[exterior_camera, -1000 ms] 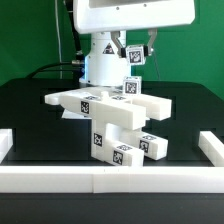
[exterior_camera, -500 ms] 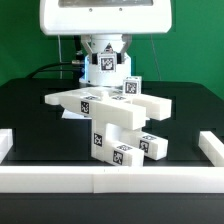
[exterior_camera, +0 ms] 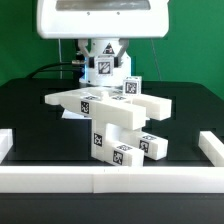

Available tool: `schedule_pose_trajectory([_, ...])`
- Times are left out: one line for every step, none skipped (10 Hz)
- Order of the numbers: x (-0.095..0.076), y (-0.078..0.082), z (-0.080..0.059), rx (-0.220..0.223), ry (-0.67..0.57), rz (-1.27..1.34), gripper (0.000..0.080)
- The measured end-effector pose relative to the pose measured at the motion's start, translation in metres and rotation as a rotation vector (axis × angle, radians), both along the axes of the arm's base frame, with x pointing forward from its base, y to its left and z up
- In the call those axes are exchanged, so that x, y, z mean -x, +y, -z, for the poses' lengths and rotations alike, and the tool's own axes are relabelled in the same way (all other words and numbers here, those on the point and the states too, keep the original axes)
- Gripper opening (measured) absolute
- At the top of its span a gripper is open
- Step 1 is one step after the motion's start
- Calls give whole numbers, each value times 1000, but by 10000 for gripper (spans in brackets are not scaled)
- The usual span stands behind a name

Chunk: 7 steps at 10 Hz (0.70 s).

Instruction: Assemble chair

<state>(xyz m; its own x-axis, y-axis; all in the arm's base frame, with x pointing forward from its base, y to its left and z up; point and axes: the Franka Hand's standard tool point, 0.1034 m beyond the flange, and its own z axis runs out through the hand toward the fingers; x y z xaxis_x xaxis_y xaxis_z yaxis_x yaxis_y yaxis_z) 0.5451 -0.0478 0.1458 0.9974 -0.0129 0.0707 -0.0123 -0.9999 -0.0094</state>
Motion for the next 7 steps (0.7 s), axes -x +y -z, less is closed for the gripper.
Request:
schedule_pose_trajectory([-6, -1, 3, 13, 1, -4, 287])
schedule_pose_trajectory([-7, 0, 5, 17, 1, -6, 287])
schedule_pose_trajectory([-7, 0, 8, 21, 3, -8, 287])
schedule_pose_trajectory([-9, 0, 9, 28, -7, -11, 287])
schedule_pose_trajectory([-9, 0, 9, 28, -6, -11, 287])
schedule_pose_trajectory([-9, 0, 9, 28, -6, -10, 287])
schedule_pose_trajectory([-9, 0, 9, 28, -6, -10, 287])
